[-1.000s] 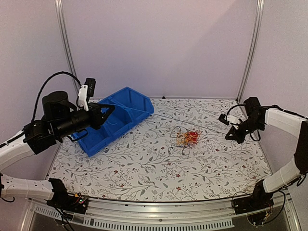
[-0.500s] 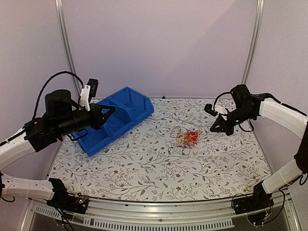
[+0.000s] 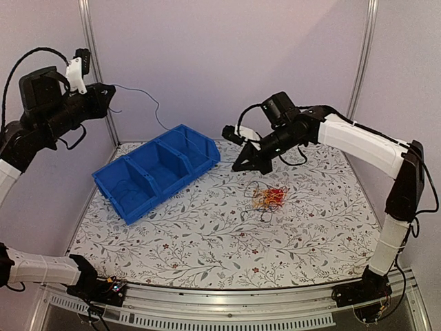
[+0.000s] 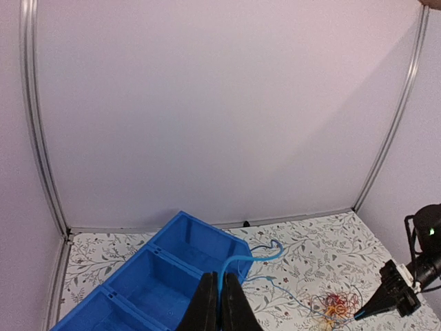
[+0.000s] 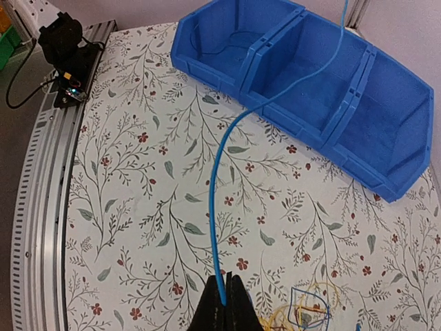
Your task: Untangle the cables
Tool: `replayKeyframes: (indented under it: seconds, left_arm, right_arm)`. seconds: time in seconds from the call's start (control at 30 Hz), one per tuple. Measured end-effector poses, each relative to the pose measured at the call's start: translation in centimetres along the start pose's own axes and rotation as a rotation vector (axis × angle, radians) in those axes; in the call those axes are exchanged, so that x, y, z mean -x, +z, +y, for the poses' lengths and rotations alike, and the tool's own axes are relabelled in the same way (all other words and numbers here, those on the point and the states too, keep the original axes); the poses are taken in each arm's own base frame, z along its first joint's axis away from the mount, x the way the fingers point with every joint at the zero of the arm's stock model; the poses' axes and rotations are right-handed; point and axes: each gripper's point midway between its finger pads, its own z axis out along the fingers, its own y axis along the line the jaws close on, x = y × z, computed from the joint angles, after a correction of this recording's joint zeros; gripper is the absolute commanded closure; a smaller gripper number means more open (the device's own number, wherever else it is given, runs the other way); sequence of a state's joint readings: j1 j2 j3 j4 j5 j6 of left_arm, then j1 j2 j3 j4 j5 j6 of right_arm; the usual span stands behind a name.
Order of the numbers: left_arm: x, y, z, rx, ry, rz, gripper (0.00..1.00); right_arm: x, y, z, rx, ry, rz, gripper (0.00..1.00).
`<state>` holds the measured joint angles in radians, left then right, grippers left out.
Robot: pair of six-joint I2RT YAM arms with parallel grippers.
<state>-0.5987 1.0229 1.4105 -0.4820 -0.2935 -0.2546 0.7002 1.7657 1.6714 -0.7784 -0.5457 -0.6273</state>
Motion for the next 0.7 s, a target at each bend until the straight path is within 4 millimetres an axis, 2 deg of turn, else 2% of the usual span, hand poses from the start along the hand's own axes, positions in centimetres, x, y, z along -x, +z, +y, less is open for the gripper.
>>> replayKeyframes:
  seconds: [0.17, 0.27, 0.4, 0.43, 0.5, 0.6, 0.7]
  left_arm:
    - [3.7, -0.3, 4.2, 0.146, 0.024, -0.053, 1.0]
    - [6.0, 0.1, 6.7, 0.213, 0.034, -0.083, 1.0]
    - [7.7, 1.6, 9.9, 0.276, 0.033, -0.09, 1.0]
    - [7.7, 2.1, 10.7, 0.287, 0.031, -0.082, 1.0]
    - [7.3, 3.1, 12.5, 0.312, 0.026, -0.058, 1.0]
    - [6.3, 4.1, 15.3, 0.351, 0.013, -0.02, 1.0]
    - [6.2, 4.5, 18.0, 0.398, -0.002, -0.004, 1.0]
  right_arm:
    - [5.6, 5.9, 1.0, 0.07, -0.043, -0.048, 1.0]
    - [8.8, 8.4, 1.4, 0.089, -0.063, -0.107, 0.99]
    - [11.5, 11.0, 2.2, 0.113, -0.067, -0.185, 0.91]
    - [11.9, 11.5, 2.4, 0.121, -0.062, -0.203, 0.83]
    - [12.6, 12.5, 2.6, 0.138, -0.048, -0.239, 0.61]
    - [13.6, 14.0, 2.9, 0.172, -0.023, -0.291, 0.37]
    - [13.6, 15.2, 3.0, 0.198, 0.001, -0.305, 0.29]
